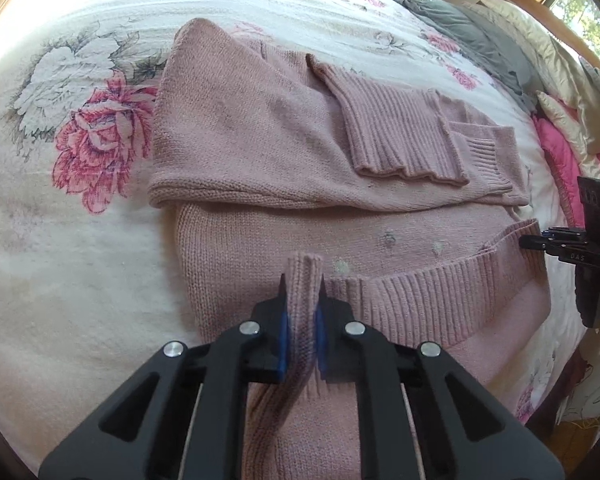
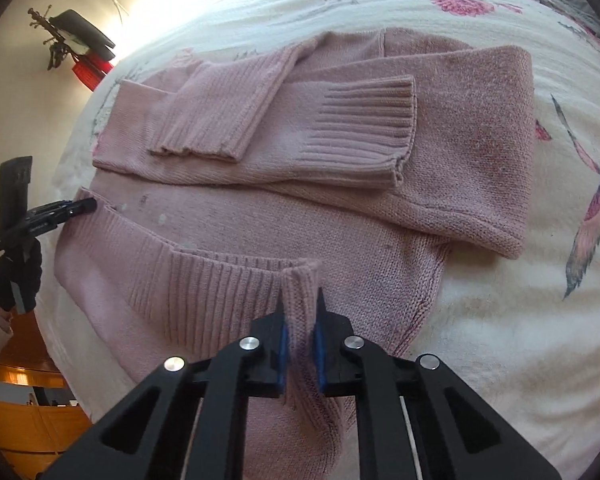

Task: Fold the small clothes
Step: 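Grasp the folded hem edge with the left tool while the right tool grasps it too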

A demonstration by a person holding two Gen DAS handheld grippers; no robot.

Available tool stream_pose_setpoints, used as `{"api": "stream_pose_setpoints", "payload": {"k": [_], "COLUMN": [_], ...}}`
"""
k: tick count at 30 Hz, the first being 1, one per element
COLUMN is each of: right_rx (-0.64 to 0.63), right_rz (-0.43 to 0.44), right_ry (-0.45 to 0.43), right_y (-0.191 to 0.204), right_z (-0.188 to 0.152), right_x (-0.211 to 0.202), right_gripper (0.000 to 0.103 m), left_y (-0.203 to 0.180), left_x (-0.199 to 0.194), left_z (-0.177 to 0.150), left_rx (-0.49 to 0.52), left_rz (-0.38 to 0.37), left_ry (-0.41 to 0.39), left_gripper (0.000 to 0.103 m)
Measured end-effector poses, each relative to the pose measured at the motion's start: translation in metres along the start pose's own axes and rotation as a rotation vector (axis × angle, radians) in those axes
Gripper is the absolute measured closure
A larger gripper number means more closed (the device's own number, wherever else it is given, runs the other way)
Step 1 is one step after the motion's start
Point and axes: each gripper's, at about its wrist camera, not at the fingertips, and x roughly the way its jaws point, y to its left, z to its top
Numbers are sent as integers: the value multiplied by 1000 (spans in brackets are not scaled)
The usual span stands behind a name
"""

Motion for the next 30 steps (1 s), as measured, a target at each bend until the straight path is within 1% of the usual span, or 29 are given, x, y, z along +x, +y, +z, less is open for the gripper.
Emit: {"api": "stream_pose_setpoints", "payload": {"k": [4, 6, 8, 12, 15, 17, 20, 22, 24, 27, 30], "right_rx": [26, 34, 35, 35, 34, 46, 49, 54, 76, 117, 156], "right_rz": [50, 69, 70, 68, 31, 36, 1, -25, -28, -40, -50], "right_ry": [-82, -124, -164, -257, -301, -329, -354, -365, -361, -324, -288], "right_y": [0, -1, -2, -4, -7, -13, -21, -26, -36, -52, -64], "right_z": [0, 5, 15, 41, 67, 85, 113, 132, 148, 164, 167], "right_x": [-38, -57, -73, -99, -106, -108, -101, -93, -79, -52, -26], "right_gripper": [93, 93, 93, 93, 93, 93, 93, 93, 93, 93, 93], "left_y": [-7, -10, -15, -25, -26, -25, -24, -18, -11, 1, 15], "left_x": [-29, -44, -57, -74, -75, -71, -58, -44, -26, 5, 33], "left_z": [5, 13, 25, 59, 92, 114, 144, 161, 174, 186, 188], "left_rx": [-7, -15, -13, -7, -13, -10, 16, 4, -13, -26, -56], "left_rz": [-31, -54, -55, -63, -74, -67, -26, -8, 24, 75, 101], "left_ry": [-82, -131, -185, -297, -348, -374, -392, -384, -369, -321, -269], "left_gripper": [95, 95, 95, 95, 95, 95, 95, 95, 95, 95, 95]}}
